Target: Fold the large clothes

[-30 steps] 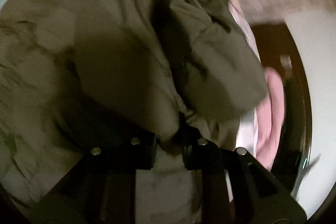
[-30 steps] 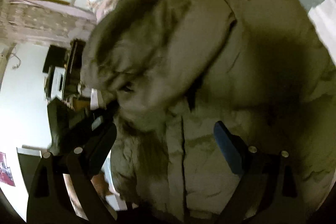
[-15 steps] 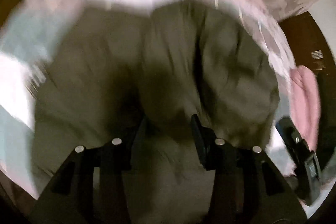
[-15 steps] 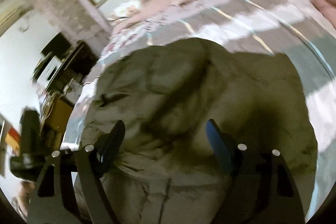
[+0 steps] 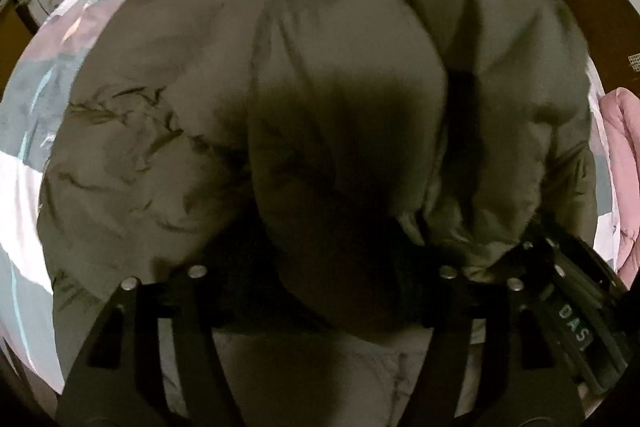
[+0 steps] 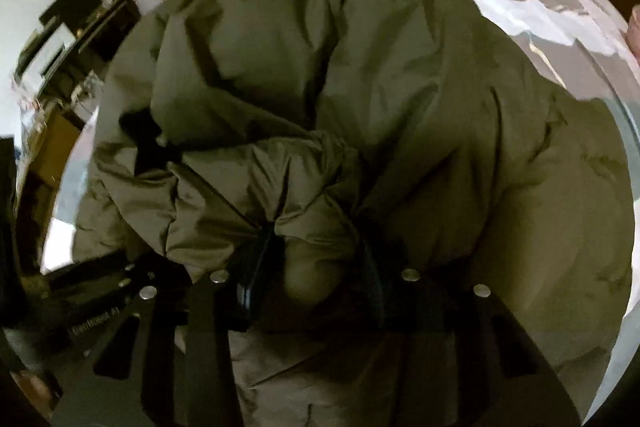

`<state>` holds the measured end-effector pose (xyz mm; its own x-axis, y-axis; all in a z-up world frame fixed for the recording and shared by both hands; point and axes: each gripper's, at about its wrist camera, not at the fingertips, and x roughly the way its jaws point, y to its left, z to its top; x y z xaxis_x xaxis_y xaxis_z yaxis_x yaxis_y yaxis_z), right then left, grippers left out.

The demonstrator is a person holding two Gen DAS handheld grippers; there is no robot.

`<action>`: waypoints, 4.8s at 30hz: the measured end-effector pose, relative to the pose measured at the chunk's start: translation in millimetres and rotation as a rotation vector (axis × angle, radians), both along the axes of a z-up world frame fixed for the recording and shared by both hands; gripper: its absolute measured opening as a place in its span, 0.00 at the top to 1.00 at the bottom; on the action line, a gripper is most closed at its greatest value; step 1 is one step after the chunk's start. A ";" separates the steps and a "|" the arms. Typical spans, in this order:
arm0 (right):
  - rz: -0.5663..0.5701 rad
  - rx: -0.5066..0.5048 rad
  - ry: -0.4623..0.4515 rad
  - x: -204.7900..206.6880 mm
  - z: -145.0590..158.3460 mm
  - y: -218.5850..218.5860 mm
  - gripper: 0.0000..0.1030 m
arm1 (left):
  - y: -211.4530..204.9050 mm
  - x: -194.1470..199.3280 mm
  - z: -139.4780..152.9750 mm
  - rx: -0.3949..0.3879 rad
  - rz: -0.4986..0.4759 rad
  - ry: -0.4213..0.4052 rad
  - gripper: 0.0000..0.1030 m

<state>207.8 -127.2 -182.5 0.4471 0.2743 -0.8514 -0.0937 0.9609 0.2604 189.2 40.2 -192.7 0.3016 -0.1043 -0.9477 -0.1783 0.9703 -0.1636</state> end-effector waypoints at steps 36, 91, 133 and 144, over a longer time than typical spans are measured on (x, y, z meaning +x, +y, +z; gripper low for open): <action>-0.136 -0.023 0.184 -67.5 -34.5 -52.0 0.57 | -14.6 -18.0 -3.6 0.183 -0.107 -0.019 0.19; -0.472 0.009 0.343 -255.8 -54.0 -243.7 0.04 | 117.1 -155.5 12.7 0.080 -0.117 0.135 0.02; -0.548 0.851 -0.081 21.6 28.5 -275.9 0.86 | 236.4 19.4 41.3 -0.913 0.500 -0.150 0.89; -0.836 0.766 -0.191 14.0 -7.6 -357.2 0.29 | 249.7 69.8 -34.1 -1.051 0.661 -0.148 0.78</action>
